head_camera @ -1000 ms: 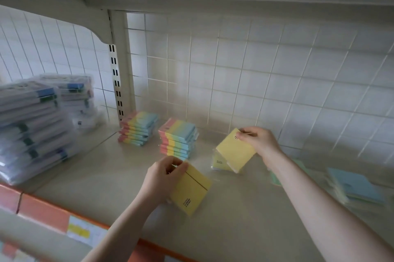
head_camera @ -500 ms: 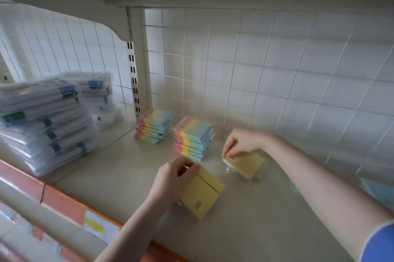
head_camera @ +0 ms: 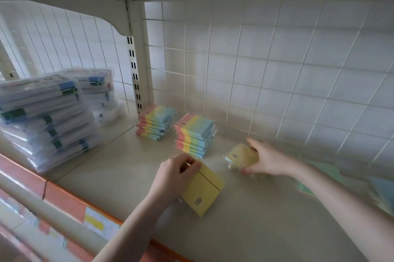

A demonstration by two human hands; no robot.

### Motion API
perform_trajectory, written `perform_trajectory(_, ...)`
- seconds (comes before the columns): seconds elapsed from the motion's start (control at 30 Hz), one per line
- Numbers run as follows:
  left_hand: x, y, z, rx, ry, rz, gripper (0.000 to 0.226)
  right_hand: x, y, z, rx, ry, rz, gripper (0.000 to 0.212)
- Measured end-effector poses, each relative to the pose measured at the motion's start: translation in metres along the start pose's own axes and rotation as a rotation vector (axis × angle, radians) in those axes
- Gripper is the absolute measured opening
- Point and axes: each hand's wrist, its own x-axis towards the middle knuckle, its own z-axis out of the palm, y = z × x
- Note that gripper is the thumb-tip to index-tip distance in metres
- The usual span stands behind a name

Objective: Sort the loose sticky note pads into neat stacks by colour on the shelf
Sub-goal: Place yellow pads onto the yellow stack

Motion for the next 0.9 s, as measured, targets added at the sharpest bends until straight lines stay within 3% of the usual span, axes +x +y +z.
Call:
perform_trajectory(0.43, 0.003, -0.004, 0.002, 0.013, 0.03, 0.034, 0.007, 0.0, 0.004, -0.019, -0.012, -0.129, -0.124, 0.096)
perform_trajectory(0.53, 0.003, -0.002, 0.003, -0.022, 0.038, 0.044, 0.009, -0.006, 0.005, -0.018, 0.052, -0.087, -0.152, 0.094)
perform_trajectory(0.63, 0.004, 0.009, 0.007, 0.012, 0.015, 0.096, 0.015, -0.022, 0.01, -0.03, 0.083, 0.059, -0.17, 0.077)
perform_trajectory(0.77, 0.018, 0.046, 0.013, 0.08, -0.054, 0.206, 0.018, -0.053, 0.028, -0.05, -0.122, 0.236, -0.097, 0.048)
perform_trajectory(0.9, 0.047, 0.084, 0.028, 0.235, -0.125, 0.308, 0.024, -0.087, 0.051, -0.053, -0.196, 0.27, 0.012, 0.037)
